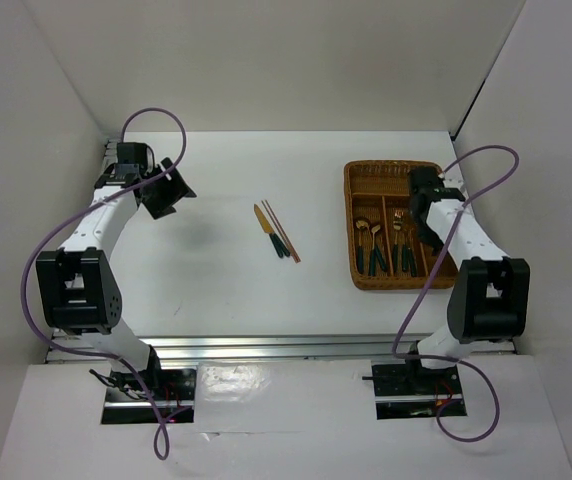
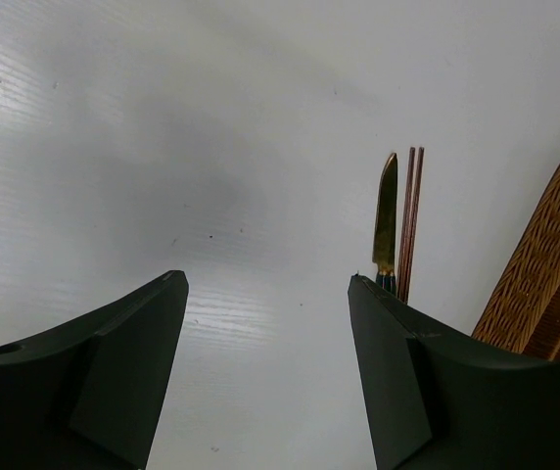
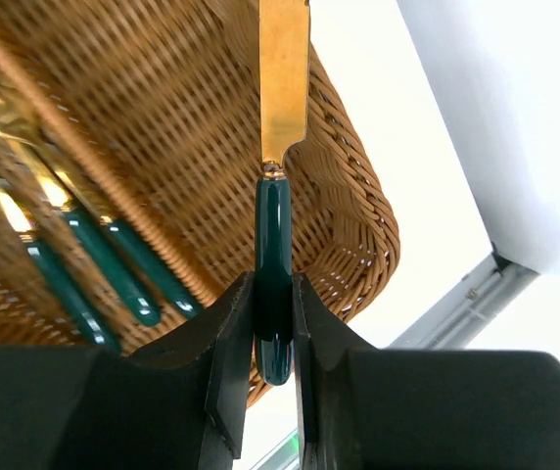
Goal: Sort the eating utensils into containers
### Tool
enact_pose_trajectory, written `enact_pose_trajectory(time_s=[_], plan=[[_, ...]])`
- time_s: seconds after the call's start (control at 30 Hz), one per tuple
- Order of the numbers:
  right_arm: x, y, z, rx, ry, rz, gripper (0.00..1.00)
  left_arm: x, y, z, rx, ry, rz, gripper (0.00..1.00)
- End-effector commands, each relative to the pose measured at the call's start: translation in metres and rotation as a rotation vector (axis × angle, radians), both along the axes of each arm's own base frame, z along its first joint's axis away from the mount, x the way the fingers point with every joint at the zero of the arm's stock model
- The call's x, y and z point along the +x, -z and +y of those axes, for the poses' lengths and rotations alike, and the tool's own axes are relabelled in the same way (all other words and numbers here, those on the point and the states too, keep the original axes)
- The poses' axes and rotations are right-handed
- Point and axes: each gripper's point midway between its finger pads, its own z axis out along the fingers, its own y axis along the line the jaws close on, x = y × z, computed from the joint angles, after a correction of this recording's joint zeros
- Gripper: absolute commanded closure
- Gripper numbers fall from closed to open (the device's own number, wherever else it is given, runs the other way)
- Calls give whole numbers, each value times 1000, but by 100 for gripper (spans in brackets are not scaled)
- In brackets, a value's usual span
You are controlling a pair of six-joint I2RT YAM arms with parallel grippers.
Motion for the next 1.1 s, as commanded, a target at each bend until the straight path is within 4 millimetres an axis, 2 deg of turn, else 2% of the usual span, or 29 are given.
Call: enact_pose_trajectory(time_s=[0.0, 0.13, 0.27, 0.37, 0.43, 0.53, 0.6, 0.67, 0.7, 0.73, 0.77, 0.8, 0.83, 0.87, 0.9, 0.93, 1.03, 1.07], plan=[[-15, 7, -11, -69, 40, 86, 82, 13, -18, 3, 11, 29, -63, 19], [-13, 28, -6, -39, 4, 161, 79, 11, -14, 7, 10, 20, -52, 19], [-12, 38, -5, -30, 1, 192, 76, 11, -10, 11, 9, 11, -43, 19], [-8, 32, -5, -30, 1, 179, 58, 13, -12, 9, 1, 19, -53, 19], [-5, 29, -4, -24, 20, 162, 53, 13, -10, 7, -6, 25, -55, 19], [3, 10, 0, -13, 17, 105, 48, 15, -8, 1, -37, 53, -63, 19], [14, -7, 14, 20, -32, 23, 44, 14, -6, -1, -44, 60, -65, 19], [28, -20, 35, 114, -104, -57, 44, 13, -5, -15, -45, 102, -69, 19], [42, -41, 50, 155, -151, -169, 43, 12, -1, -21, -53, 118, -59, 19], [49, -46, 71, 238, -232, -214, 43, 12, 0, -25, -48, 136, -60, 19], [58, -64, 83, 262, -292, -323, 41, 13, -2, -38, -49, 174, -67, 19], [62, -73, 94, 293, -332, -376, 41, 10, -1, -44, -50, 188, -56, 19], [65, -82, 116, 372, -408, -422, 41, 14, 4, -48, -45, 194, -46, 19], [68, -94, 125, 406, -445, -471, 41, 15, 6, -56, -40, 220, -37, 19], [66, -106, 143, 439, -511, -528, 41, 16, 9, -62, -50, 237, -28, 19], [63, -112, 157, 480, -564, -546, 41, 16, 22, -69, -65, 255, 5, 19], [52, -118, 175, 483, -615, -609, 36, 16, 27, -94, -89, 294, 5, 19], [50, -116, 173, 483, -598, -618, 36, 12, 28, -109, -85, 317, 9, 19]])
